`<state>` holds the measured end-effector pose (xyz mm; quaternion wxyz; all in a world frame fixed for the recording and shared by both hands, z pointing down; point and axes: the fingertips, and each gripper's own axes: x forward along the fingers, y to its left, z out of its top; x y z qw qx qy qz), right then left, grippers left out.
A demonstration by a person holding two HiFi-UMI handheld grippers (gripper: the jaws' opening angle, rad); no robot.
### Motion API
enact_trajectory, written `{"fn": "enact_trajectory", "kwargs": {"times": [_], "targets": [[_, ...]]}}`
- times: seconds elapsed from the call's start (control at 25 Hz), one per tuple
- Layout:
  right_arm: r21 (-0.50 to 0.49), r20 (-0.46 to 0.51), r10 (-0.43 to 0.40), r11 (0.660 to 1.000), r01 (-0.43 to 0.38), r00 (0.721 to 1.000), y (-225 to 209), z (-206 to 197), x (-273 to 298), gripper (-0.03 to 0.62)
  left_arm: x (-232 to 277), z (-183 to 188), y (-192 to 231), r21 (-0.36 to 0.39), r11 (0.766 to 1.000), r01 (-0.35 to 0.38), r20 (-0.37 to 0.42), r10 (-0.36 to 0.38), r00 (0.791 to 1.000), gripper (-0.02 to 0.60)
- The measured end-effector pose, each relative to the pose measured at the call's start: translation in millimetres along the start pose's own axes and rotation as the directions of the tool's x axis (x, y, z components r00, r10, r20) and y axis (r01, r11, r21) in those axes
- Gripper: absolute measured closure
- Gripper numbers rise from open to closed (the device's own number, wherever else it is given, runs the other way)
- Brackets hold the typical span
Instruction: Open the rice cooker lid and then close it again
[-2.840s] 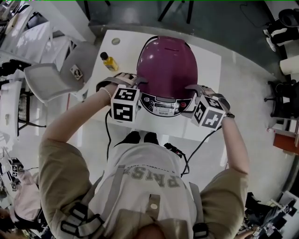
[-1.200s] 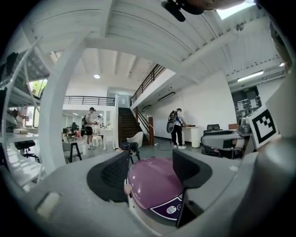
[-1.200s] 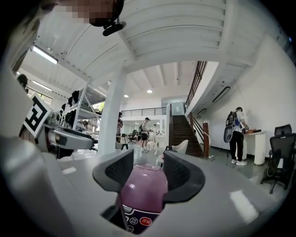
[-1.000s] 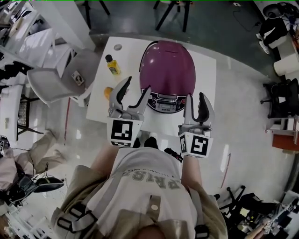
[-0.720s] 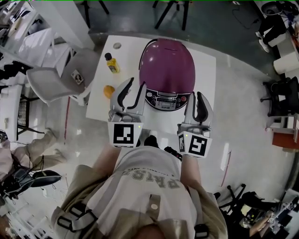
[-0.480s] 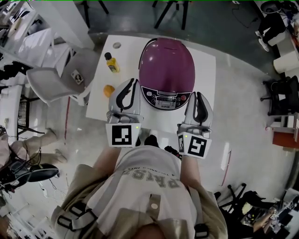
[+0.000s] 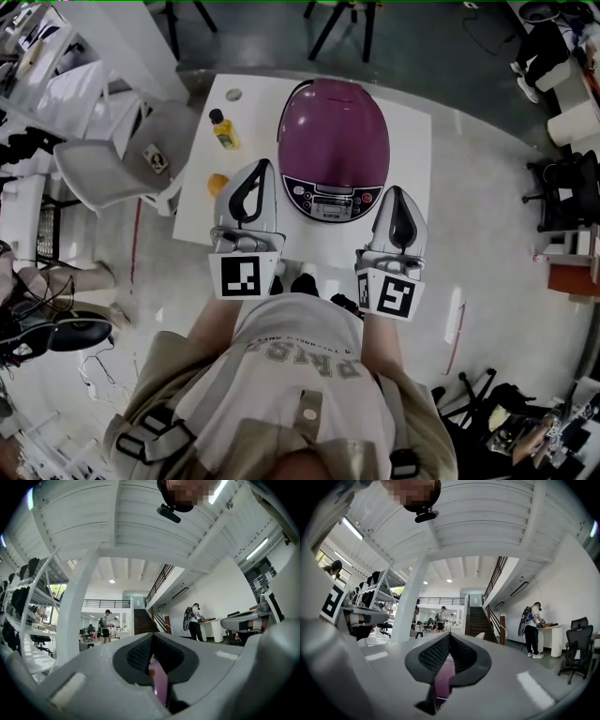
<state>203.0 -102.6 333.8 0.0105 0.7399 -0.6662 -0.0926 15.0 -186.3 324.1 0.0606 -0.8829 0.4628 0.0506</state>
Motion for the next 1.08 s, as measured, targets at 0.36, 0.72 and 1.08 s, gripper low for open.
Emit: {"fn": "enact_trajectory", "kwargs": {"times": [0.36,0.72,1.08], "targets": [[-0.047,0.064,-0.005,0.999,0.008,0.998,3.2,11.2,-1.5,0.592,1.1,5.2,1.4,0.016,1.000,0.003,0.027,-0.004,1.000,0.569],[-0.058,0.069,-0.001,0.998,0.005,0.998,4.1,15.9,-0.7,0.592,1.6,7.0,3.1,0.036,0.999,0.015,0.027,-0.016,1.000,0.569],[-0.076,0.076,-0.003,0.997,0.008,0.997,3.4,18.2,0.5,0.593,2.3,6.2,3.7,0.048,0.999,0.019,0.025,-0.020,0.999,0.571]]}}
